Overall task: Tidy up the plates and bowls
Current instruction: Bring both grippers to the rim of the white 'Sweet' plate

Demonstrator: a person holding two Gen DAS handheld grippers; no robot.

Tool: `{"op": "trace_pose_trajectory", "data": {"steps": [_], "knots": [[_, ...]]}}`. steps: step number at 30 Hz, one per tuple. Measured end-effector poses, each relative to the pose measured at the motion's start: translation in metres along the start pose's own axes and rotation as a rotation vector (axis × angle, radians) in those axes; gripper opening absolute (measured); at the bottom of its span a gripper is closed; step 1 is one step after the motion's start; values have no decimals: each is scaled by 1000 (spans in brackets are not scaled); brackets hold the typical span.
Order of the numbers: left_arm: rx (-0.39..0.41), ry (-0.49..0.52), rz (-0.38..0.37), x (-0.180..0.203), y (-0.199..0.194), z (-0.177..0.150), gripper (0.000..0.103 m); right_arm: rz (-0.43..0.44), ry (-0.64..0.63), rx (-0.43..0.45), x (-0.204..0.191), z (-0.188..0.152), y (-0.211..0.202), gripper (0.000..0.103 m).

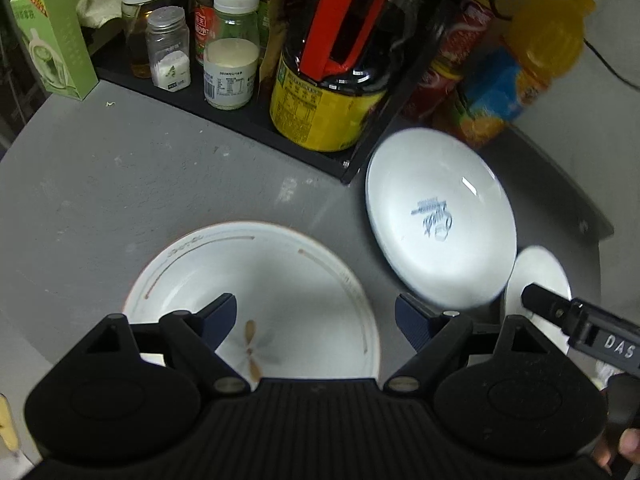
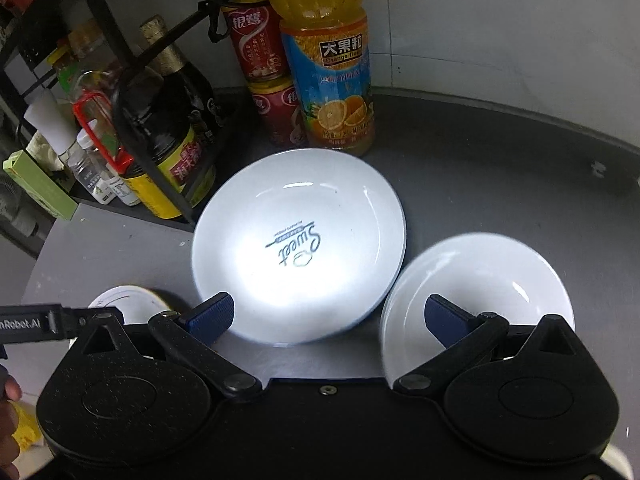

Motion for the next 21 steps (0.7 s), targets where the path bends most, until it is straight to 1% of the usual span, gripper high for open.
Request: {"op": "trace_pose_trajectory", "data": {"steps": [3,5,7,9,10,13,15,16,18,21], "knots": [[22,-43,-9,6,4,7,84,12,6,-6,10,12,8,102],[27,-71,-30,13,9,12,84,14,12,-7,18,21,13,100],[32,-89,-46,21,15,16,82,10,15,-12,26,28,19,94],[38,-115,-46,27,22,21,81,7,18,-23,34,34,27,90],[41,-130,-47,30,26,23,81,5,22,-27,38,37,31,85],[42,-166,-49,35,38,28,75,0,27,-45,48,43,44,78],[40,-189,-50,36,46,30,70,1,25,-54,53,45,53,75],[38,-204,-50,36,51,31,69,12,37,-56,57,46,57,73],[31,-239,-56,37,60,33,63,39,76,-61,64,47,65,70],[33,-264,-68,37,72,36,54,38,105,-69,74,47,76,65]]}}
Point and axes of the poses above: each gripper's, at about its wrist camera, not at the fingertips, and y roughly the way its jaws point, x to its right, z to its top, the point moved 7 cm from there along y, roughly the way its jaws point, and after that the axes turned 4 degrees about z, right-handed, at the moved point
